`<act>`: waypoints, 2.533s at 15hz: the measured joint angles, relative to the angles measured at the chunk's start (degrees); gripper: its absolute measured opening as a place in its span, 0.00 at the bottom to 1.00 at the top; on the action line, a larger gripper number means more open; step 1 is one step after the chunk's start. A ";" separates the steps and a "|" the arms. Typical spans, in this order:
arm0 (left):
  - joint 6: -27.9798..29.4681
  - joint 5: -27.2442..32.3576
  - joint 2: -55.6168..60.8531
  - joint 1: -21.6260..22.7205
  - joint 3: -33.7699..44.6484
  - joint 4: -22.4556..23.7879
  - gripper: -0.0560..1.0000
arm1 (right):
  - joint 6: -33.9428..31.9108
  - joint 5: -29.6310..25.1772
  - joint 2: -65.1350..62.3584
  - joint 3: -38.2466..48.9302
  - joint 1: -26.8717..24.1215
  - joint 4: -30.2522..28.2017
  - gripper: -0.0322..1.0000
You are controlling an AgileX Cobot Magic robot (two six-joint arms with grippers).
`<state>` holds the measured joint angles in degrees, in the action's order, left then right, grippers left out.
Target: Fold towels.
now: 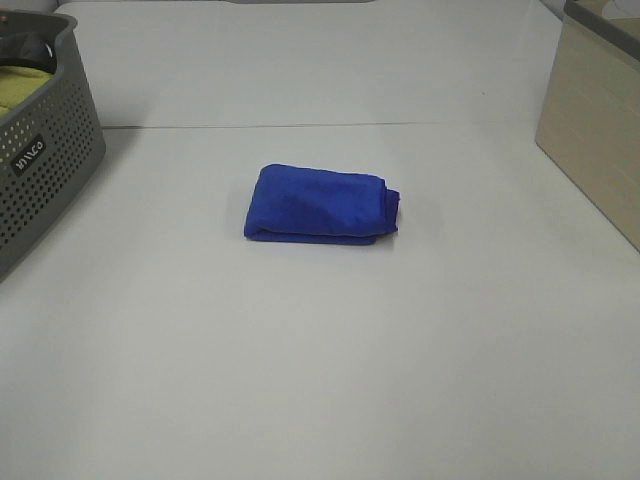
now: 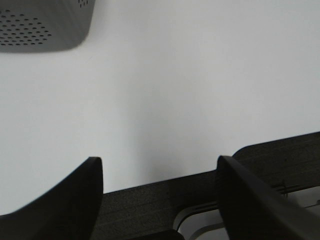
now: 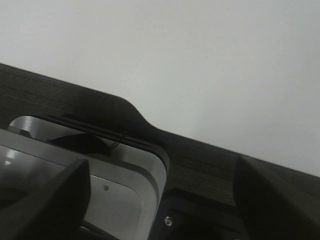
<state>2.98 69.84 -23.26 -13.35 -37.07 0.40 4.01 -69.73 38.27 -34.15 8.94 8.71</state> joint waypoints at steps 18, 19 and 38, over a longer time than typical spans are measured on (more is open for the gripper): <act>-4.64 -7.68 14.38 0.00 7.22 -3.95 0.64 | 0.63 6.36 -17.25 7.68 0.00 -3.90 0.77; -4.64 -7.68 14.38 0.00 7.22 -3.95 0.64 | 0.63 6.36 -17.25 7.68 0.00 -3.90 0.77; -4.70 -7.79 23.49 11.52 7.22 -4.18 0.64 | 1.03 6.30 -38.45 7.73 -9.74 -3.61 0.77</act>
<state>-1.72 62.05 0.23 -1.83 -29.85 -3.78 5.04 -63.43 -0.17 -26.41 -0.80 5.10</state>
